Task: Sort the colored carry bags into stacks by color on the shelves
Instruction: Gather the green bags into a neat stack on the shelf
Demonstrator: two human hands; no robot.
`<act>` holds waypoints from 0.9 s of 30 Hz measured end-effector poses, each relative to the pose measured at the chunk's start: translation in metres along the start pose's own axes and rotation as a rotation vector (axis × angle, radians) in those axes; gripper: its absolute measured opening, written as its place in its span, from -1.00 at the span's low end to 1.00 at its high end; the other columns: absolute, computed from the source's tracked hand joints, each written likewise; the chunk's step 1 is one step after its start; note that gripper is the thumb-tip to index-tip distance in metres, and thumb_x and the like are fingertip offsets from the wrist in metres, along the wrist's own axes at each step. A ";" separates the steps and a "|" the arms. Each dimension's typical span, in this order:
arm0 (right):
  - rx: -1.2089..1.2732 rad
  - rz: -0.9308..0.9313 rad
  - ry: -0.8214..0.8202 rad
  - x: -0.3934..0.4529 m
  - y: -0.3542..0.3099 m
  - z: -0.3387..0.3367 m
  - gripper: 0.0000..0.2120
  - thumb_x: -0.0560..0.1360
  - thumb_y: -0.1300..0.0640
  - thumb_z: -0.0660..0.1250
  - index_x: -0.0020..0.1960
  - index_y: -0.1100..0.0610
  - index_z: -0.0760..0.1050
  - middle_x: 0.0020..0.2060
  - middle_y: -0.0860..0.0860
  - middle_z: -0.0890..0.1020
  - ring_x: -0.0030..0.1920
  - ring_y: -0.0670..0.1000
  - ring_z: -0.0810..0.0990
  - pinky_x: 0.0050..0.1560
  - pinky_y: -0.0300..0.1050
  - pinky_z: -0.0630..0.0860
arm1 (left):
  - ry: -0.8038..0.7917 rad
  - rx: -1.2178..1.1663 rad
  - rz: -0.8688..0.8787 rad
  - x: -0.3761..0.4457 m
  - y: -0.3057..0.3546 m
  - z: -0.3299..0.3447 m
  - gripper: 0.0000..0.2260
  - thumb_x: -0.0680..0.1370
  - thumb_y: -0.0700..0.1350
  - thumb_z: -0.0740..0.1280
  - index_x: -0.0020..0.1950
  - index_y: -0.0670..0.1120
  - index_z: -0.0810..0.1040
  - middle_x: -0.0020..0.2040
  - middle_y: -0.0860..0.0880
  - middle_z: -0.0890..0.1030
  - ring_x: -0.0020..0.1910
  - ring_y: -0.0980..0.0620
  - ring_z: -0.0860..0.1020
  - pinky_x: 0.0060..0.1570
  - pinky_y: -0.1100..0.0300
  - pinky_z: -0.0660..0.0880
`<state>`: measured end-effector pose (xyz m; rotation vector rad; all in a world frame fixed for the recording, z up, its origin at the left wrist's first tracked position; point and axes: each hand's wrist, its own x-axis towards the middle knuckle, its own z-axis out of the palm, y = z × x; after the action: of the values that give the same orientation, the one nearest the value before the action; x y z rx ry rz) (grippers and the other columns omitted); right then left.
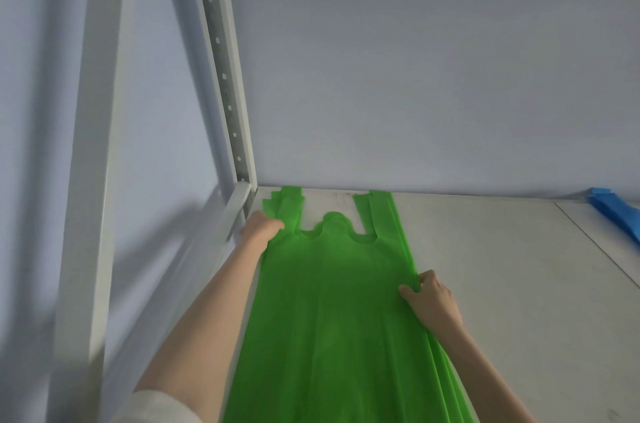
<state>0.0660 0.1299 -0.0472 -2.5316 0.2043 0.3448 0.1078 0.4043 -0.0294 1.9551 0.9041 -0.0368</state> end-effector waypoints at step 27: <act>0.172 0.010 0.058 0.003 -0.005 -0.005 -0.58 0.51 0.21 0.29 0.34 0.25 0.34 0.26 0.20 0.48 0.22 0.15 0.50 0.19 -0.03 0.45 | 0.028 0.249 0.016 -0.006 0.003 0.016 -0.65 0.54 -0.04 0.30 0.23 -0.23 0.44 0.25 -0.22 0.46 0.24 -0.18 0.41 0.19 0.00 0.40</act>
<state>0.0711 0.1309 -0.0416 -2.3736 0.2580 0.2463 0.1107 0.3875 -0.0339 2.1973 0.9383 -0.1177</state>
